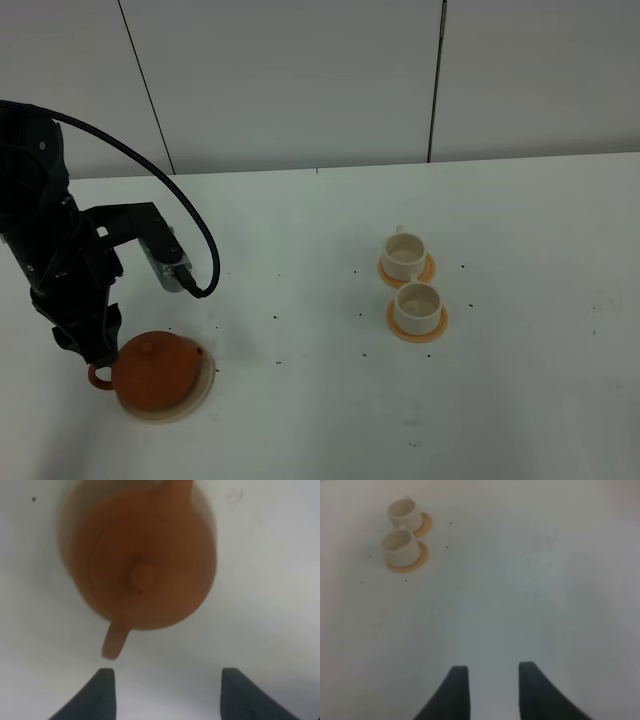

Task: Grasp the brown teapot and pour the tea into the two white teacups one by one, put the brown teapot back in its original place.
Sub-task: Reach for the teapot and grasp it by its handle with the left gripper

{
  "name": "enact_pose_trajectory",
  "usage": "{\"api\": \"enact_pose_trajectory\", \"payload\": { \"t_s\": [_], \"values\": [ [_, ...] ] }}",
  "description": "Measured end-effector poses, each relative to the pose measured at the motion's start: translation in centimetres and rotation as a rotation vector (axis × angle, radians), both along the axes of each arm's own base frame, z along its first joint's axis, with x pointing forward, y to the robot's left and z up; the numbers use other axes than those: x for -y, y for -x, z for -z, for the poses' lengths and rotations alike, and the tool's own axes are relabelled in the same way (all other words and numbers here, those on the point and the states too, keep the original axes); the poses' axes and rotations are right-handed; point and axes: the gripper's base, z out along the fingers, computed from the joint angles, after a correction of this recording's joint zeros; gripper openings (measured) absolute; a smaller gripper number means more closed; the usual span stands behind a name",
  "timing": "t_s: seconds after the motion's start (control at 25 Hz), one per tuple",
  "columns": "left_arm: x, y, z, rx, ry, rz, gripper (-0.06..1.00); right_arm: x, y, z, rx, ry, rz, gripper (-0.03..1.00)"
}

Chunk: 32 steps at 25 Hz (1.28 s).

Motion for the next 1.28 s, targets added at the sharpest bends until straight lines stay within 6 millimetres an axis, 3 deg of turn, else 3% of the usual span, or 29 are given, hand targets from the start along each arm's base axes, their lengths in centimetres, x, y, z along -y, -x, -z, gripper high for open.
{"api": "enact_pose_trajectory", "payload": {
  "t_s": [0.52, 0.88, 1.28],
  "values": [
    [-0.8, -1.2, 3.6, -0.085, -0.125, 0.025, 0.52, 0.0, 0.0, 0.0, 0.0, 0.0, 0.0, 0.24],
    [-1.1, -1.6, 5.4, -0.137, -0.164, 0.095, 0.43, 0.0, 0.0, 0.0, 0.0, 0.0, 0.0, 0.24],
    [-1.3, -2.3, 5.6, -0.075, -0.181, 0.156, 0.4, 0.0, 0.0, 0.0, 0.0, 0.0, 0.0, 0.24]
  ]
}}
